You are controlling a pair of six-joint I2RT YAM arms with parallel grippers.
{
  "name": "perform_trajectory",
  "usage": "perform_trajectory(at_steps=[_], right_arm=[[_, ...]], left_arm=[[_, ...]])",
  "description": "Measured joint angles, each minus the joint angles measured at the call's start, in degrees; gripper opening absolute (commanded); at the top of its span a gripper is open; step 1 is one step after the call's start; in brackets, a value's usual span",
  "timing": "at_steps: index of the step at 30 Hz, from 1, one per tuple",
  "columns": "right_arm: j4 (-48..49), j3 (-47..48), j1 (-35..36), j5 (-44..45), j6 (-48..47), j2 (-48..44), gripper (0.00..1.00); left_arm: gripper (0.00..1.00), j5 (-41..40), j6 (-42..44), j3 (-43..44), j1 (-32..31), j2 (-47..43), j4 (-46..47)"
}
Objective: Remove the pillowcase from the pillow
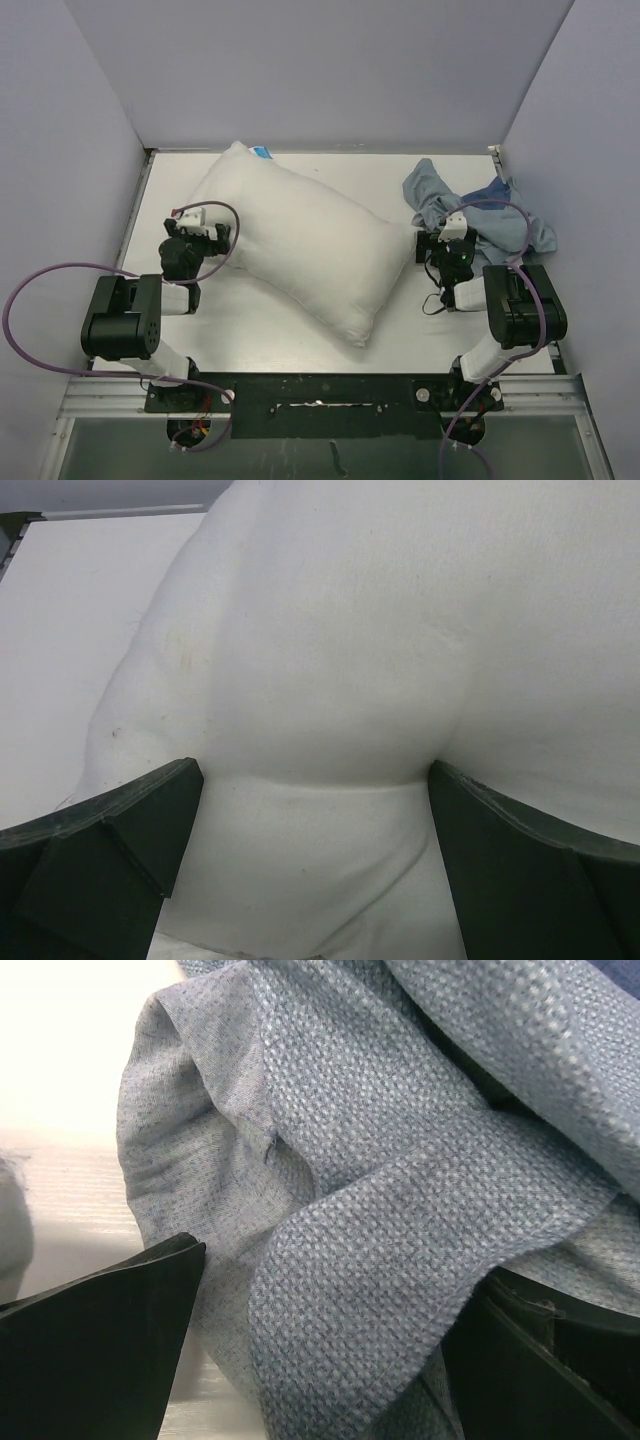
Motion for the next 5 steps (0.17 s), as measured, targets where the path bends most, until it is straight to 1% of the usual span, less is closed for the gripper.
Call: perform_trajectory(at_steps=[5], right_arm=[[0.0, 0.0, 0.0, 0.0, -0.2, 0.0, 0.98]], left_arm=[[0.98, -0.2, 0.0, 0.0, 0.0, 0.0, 0.0]])
